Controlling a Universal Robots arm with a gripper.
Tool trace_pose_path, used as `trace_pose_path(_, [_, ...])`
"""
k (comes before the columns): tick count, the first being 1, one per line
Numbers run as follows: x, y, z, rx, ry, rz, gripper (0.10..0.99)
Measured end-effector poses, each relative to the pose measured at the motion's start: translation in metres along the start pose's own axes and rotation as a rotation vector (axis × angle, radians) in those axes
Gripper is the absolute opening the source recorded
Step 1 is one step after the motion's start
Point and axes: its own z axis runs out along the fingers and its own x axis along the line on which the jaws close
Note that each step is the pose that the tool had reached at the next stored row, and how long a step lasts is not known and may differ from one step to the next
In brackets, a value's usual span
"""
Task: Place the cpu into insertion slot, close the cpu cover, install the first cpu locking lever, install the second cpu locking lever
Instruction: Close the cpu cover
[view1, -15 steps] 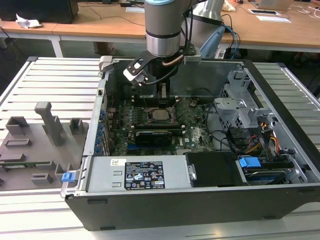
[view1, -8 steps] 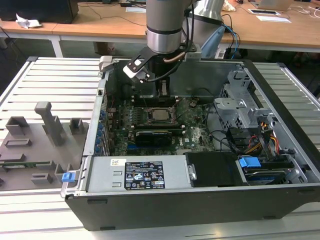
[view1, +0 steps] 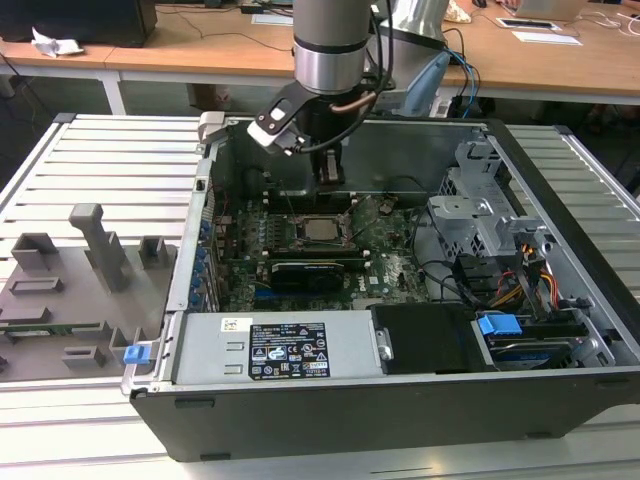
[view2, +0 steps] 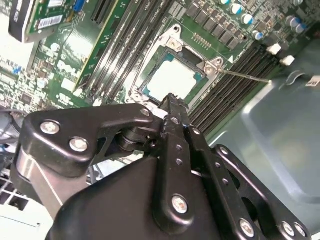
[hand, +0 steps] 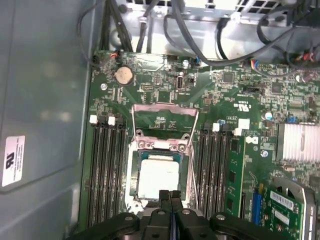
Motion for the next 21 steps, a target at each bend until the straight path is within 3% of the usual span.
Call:
trace_pose_path(2, [-0.0002, 0.0033, 0.0002, 0.004, 0.0005, -0.001, 0.106])
trace_pose_path(5, [-0.0011, 0.0136, 0.0006, 0.019, 0.0016, -0.001, 0.106])
trace_pose_path(15, [-0.0030, 0.0371, 0.0017, 0.025, 0.0021, -0.001, 0.106])
trace_pose_path(17, [-0.0007, 0.0504, 0.0035, 0.033, 0.0027, -0.001, 0.106])
trace_pose_path(18, [0.0020, 0.0620, 0.0055, 0.038, 0.0031, -0.001, 0.106])
trace_pose_path(19, [0.0048, 0.0667, 0.0066, 0.039, 0.0033, -0.010, 0.106])
trace_pose_path(21, [0.0058, 0.0687, 0.0068, 0.040, 0.0023, -0.010, 0.106])
